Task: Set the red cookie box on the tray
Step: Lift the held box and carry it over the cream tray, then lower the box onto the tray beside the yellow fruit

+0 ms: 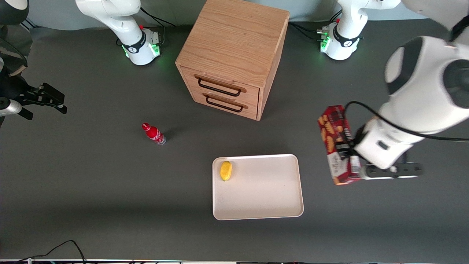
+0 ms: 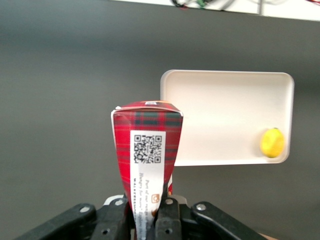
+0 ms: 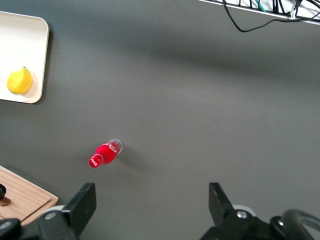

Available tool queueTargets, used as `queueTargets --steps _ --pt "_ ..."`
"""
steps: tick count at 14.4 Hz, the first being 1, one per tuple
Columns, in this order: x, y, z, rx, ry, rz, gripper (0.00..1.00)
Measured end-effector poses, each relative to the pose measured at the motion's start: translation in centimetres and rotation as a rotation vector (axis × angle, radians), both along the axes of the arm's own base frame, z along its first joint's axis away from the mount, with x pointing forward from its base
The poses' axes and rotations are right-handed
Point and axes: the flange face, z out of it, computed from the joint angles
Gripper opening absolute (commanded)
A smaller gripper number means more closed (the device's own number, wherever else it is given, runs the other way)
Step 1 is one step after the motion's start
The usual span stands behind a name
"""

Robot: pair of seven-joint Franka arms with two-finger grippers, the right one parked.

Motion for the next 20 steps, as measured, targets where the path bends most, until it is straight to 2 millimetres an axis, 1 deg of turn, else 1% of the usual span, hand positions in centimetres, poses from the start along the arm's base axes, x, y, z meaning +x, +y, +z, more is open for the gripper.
queueTargets --steps 1,2,3,5,7,8,10,11,13,15,16,17,18,19,20 --pt "0.4 -2.6 -2.5 -0.006 -0.004 -0.005 0.00" --pt "1.1 -4.6 -5.7 -0.008 -0.003 -0.013 0.00" --pt "1.9 -6.0 -9.1 -0.004 -0.004 -0.020 0.00" --pt "3.5 -6.8 -15.4 0.013 -0.011 -0.026 0.00" --pt "4.7 -7.0 -20.4 0.030 -0.036 -0.031 0.00" --pt "5.0 -7.1 -22.5 0.044 -0.045 -0.039 0.00" --pt "5.2 -7.7 -25.9 0.067 -0.058 -0.061 0.00" --pt "5.1 -8.1 -27.3 0.076 -0.065 -0.073 0.00" --pt "4.8 -8.9 -29.4 0.086 -0.071 -0.093 0.00" --pt "4.7 -9.2 -30.4 0.101 -0.075 -0.106 0.00" --pt "4.8 -9.2 -30.5 0.105 -0.086 -0.111 0.26" --pt "4.9 -9.2 -30.5 0.106 -0.094 -0.113 0.49" --pt "4.9 -9.2 -30.5 0.107 -0.100 -0.114 0.78" --pt "5.0 -9.1 -30.4 0.107 -0.103 -0.114 1.00" --pt "5.1 -9.1 -30.1 0.107 -0.110 -0.114 1.00"
